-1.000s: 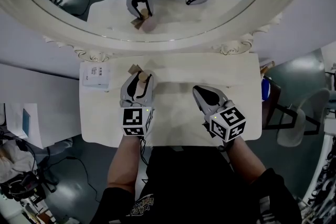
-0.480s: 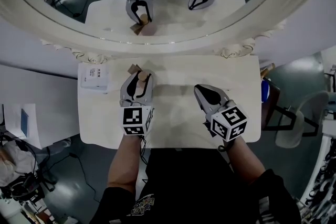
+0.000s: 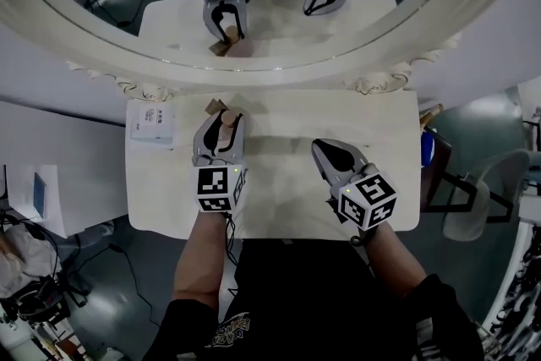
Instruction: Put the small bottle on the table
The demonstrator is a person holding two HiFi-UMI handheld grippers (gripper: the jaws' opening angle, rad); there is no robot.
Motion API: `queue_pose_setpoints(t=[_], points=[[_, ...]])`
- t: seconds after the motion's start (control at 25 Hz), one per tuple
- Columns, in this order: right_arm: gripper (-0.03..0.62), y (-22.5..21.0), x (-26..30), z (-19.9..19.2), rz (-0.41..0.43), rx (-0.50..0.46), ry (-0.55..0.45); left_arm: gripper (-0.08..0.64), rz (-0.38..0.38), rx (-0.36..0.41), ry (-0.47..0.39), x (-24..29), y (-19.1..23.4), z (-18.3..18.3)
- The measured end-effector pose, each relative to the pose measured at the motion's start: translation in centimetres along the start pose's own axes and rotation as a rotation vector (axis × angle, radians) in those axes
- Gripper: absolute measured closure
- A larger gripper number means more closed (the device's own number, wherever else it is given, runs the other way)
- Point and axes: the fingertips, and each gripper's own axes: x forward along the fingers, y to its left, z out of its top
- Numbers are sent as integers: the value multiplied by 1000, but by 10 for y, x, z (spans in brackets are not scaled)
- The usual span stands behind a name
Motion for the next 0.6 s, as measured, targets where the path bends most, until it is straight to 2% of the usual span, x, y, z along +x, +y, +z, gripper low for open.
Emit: queue_pose_setpoints(t=[0.48,0.6], points=[[563,12,-3,-3,27,-11,0,391,-52,0,-6,-7,-2,0],[563,16,-3,-5,37,-11,1,390,-36,-11,-23,-22,2,1]])
